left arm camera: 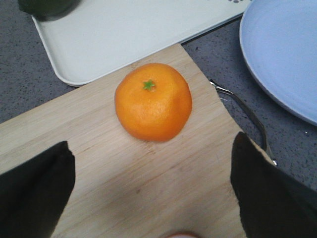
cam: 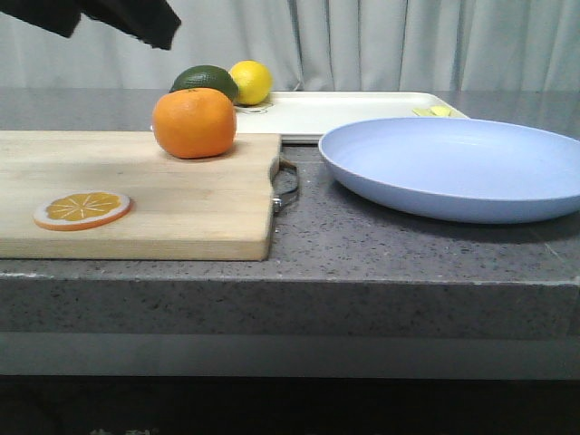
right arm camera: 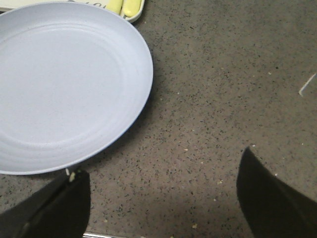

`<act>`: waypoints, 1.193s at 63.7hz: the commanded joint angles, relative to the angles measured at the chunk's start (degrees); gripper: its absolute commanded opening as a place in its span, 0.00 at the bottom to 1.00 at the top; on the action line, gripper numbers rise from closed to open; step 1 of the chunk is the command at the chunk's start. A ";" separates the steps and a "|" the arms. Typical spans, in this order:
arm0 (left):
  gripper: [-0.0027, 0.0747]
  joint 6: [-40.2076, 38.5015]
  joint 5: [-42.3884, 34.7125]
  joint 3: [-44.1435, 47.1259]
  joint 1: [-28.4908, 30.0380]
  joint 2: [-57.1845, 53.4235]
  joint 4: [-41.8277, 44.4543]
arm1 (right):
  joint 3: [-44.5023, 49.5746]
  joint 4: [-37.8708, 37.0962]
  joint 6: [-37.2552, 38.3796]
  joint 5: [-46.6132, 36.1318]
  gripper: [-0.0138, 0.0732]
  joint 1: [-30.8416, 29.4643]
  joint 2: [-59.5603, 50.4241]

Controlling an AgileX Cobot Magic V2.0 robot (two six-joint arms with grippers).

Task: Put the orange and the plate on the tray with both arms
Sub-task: 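Lower the left gripper onto the orange on the cutting board and close, then lift the orange with the left gripper and carry it over the blue plate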

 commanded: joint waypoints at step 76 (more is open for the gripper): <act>0.63 -0.33 4.57 -21.25 -0.64 23.99 2.25 | -1.87 0.17 -0.51 -3.27 0.86 -0.19 0.19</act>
